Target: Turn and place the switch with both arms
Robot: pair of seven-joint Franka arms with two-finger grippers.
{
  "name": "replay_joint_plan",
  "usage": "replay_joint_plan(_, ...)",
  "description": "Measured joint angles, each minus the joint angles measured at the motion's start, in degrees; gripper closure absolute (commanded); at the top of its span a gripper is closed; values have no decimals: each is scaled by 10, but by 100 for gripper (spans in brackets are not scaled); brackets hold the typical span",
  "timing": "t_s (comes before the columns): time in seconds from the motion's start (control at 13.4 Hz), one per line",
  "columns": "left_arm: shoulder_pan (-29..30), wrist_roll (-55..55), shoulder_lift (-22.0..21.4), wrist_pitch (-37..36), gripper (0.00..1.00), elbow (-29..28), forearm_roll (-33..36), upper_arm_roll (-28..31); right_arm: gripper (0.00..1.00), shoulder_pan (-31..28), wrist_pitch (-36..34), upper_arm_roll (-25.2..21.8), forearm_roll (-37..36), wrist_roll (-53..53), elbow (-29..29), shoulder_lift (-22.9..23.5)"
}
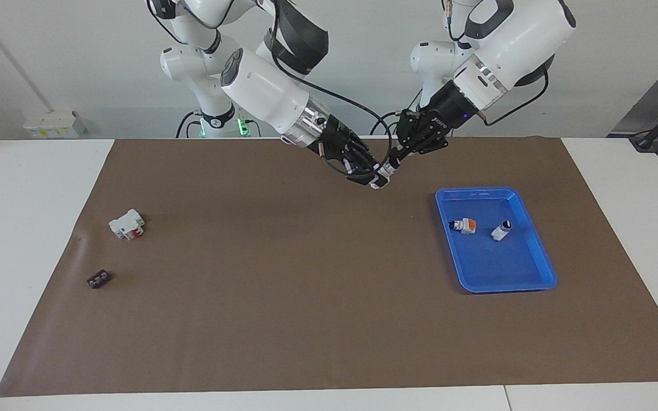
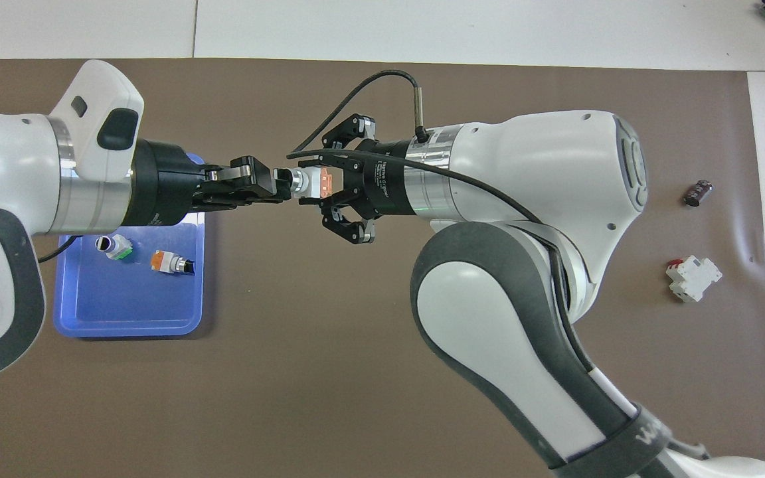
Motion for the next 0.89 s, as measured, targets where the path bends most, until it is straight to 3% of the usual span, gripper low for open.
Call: replay_joint_plan(0.89,-25,58,-1,68,100,-11,2,0,100,-12,0,-4,-2,0,0,-6)
